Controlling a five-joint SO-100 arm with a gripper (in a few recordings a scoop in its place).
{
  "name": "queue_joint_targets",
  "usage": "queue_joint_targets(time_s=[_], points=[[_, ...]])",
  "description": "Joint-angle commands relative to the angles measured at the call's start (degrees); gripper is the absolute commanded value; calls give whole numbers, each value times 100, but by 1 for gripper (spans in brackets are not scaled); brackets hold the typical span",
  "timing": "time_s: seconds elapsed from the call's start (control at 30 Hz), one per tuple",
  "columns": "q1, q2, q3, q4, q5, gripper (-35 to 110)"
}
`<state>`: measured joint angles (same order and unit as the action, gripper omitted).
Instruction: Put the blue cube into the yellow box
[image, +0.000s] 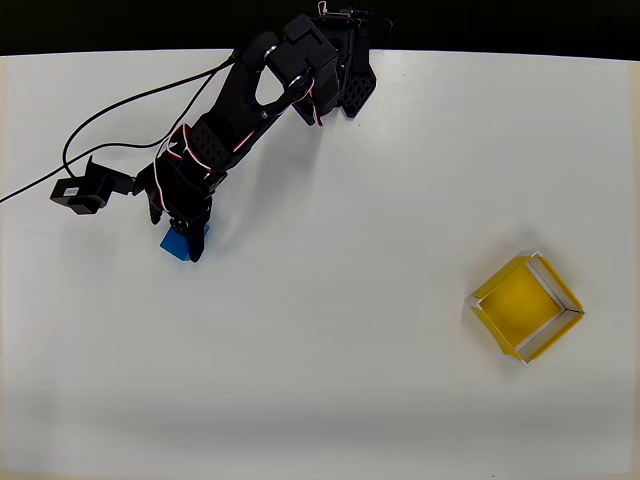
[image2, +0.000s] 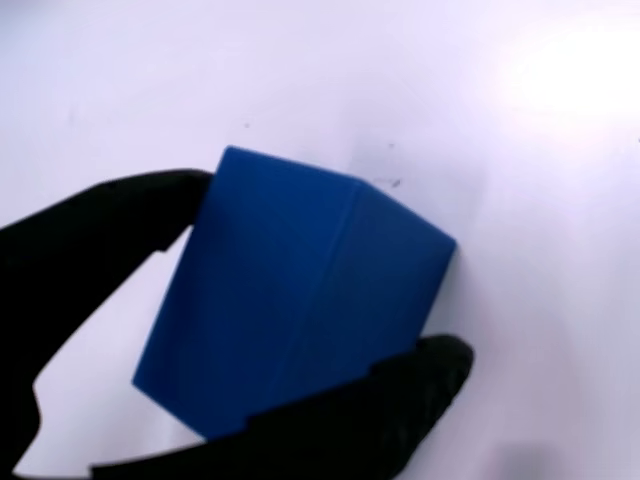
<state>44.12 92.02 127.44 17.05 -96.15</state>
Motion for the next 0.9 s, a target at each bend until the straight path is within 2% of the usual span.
queue_joint_targets(time_s=[0.0, 0.87], points=[[-26, 281, -97, -141, -158, 35], [-220, 1055, 1020, -1037, -729, 22]])
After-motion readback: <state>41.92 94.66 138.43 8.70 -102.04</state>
